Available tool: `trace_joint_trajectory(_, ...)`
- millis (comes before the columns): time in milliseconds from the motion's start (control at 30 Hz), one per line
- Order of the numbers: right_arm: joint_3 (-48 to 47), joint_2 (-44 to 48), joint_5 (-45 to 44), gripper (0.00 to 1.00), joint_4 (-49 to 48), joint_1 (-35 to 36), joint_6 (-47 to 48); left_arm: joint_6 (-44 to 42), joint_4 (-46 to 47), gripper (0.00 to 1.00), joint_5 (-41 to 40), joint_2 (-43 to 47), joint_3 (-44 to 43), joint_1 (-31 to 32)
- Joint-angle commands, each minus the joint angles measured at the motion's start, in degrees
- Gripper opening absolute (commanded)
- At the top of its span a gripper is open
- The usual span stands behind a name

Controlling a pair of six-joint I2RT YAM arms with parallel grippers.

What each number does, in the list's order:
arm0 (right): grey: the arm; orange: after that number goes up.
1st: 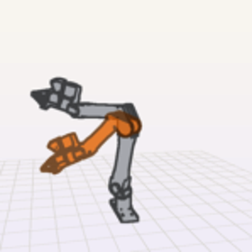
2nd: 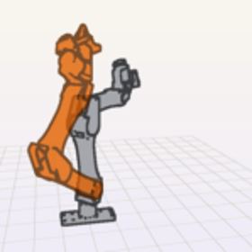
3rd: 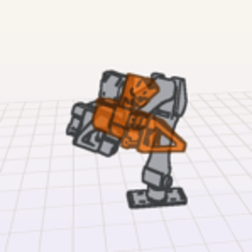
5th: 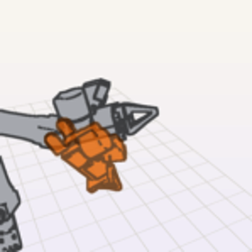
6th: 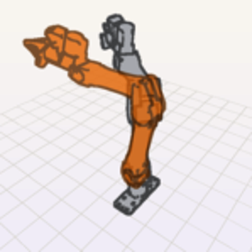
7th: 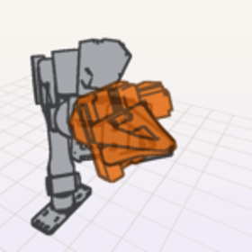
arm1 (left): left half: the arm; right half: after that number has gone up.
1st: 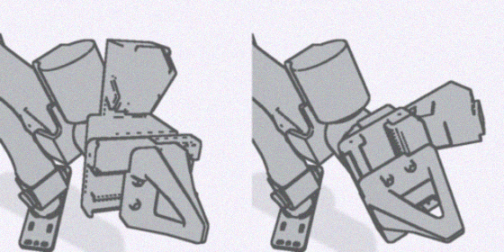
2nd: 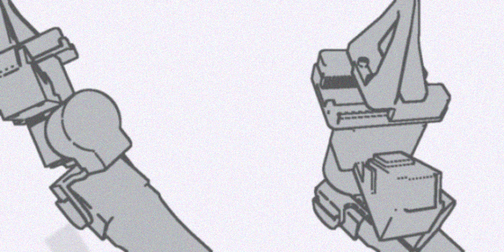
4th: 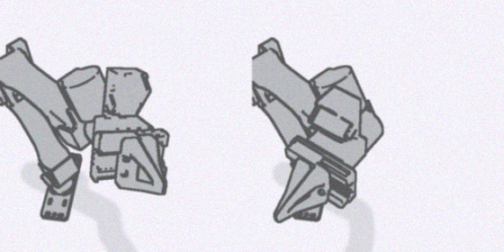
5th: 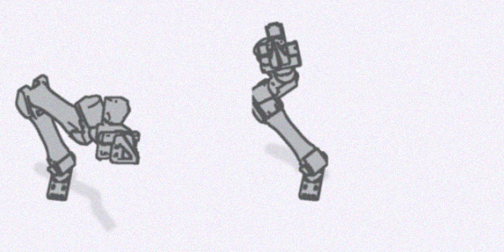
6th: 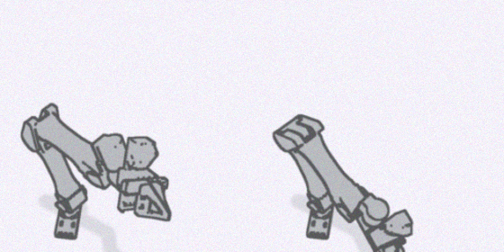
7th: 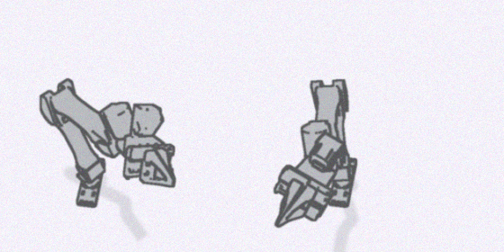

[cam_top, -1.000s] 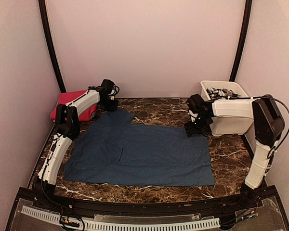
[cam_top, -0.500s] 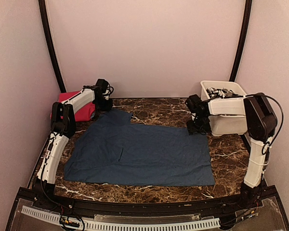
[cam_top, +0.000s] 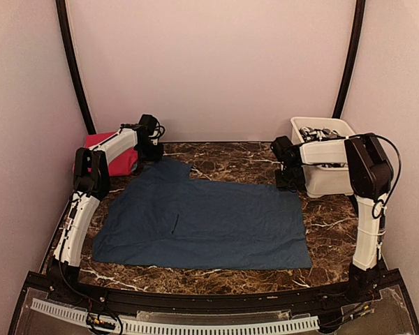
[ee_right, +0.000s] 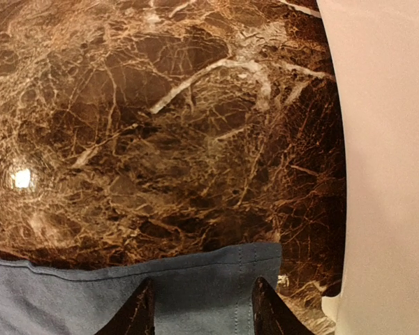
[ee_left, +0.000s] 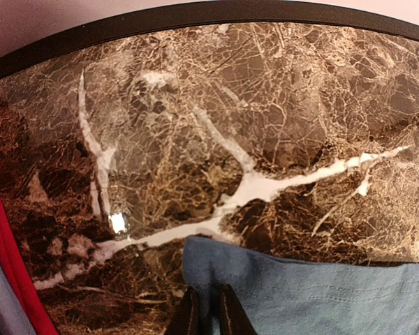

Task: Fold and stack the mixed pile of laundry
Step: Pick up the 1/3-folded T-shirt from the center of the board.

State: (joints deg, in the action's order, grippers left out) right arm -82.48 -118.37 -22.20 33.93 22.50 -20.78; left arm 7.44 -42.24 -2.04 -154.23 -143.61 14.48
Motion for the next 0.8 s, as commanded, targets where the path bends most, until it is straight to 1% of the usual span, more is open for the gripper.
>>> trace_joint_trajectory(0, -0.8, -2.8, 3.7, 0.44, -0.3, -0.5, -2.2, 1.7, -4.1, 0.10, -0.9, 4.3, 1.5, -1.1)
trace_joint_trajectory(67, -0.6, -2.8, 4.6, 0.44, -0.7, -0.5, -2.6, 2.4, -4.9, 0.09, -1.9, 4.3, 1.4, -1.7)
trace_joint_trajectory(233, -1.1, -2.7, 8.2, 0.45, -0.7, -0.5, -2.6, 2.6, -6.6, 0.03, -3.9, 4.6, 1.8, -3.9)
trace_joint_trajectory(333, -1.1, -1.9, 8.9, 0.46, -0.8, -0.5, -2.4, 2.8, -7.1, 0.00, -4.3, 4.9, 2.1, -5.1)
trace_joint_trajectory(433, -1.1, -0.7, 8.8, 0.50, -0.6, -0.5, -1.9, 2.6, -6.6, 0.00, -3.6, 5.4, 2.0, -6.0)
trace_joint_trajectory(500, -1.2, 0.1, 7.9, 0.56, -0.5, -0.6, -1.4, 2.1, -5.4, 0.04, 0.0, 5.9, 2.1, -6.0)
trace_joint_trajectory(533, -1.3, 0.3, 7.5, 0.56, -0.4, -0.8, -1.1, 2.6, -4.9, 0.11, 2.4, 6.1, 2.1, -6.0)
trace_joint_trajectory(567, -1.6, 0.5, 7.1, 0.57, -0.2, -0.9, -1.0, 2.9, -4.6, 0.15, 3.3, 6.5, 1.9, -5.9)
trace_joint_trajectory(600, -1.9, 0.4, 6.9, 0.57, -0.1, -1.2, -1.0, 3.1, -4.0, 0.22, 4.8, 6.7, 1.8, -5.7)
trace_joint_trajectory(633, -2.4, 0.2, 6.8, 0.57, 0.2, -1.5, -1.0, 3.0, -3.7, 0.26, 5.2, 7.2, 1.8, -5.2)
trace_joint_trajectory(667, -2.9, -0.1, 6.7, 0.58, 0.5, -1.7, -1.1, 2.7, -3.4, 0.34, 5.1, 7.4, 1.7, -4.9)
trace_joint_trajectory(700, -3.3, -0.6, 6.4, 0.60, 0.9, -1.8, -1.3, 2.4, -3.3, 0.41, 4.8, 7.9, 1.7, -4.2)
trace_joint_trajectory(767, -4.2, -1.2, 5.4, 0.67, 1.7, -1.9, -2.1, 2.1, -3.2, 0.48, 4.3, 8.4, 1.8, -3.4)
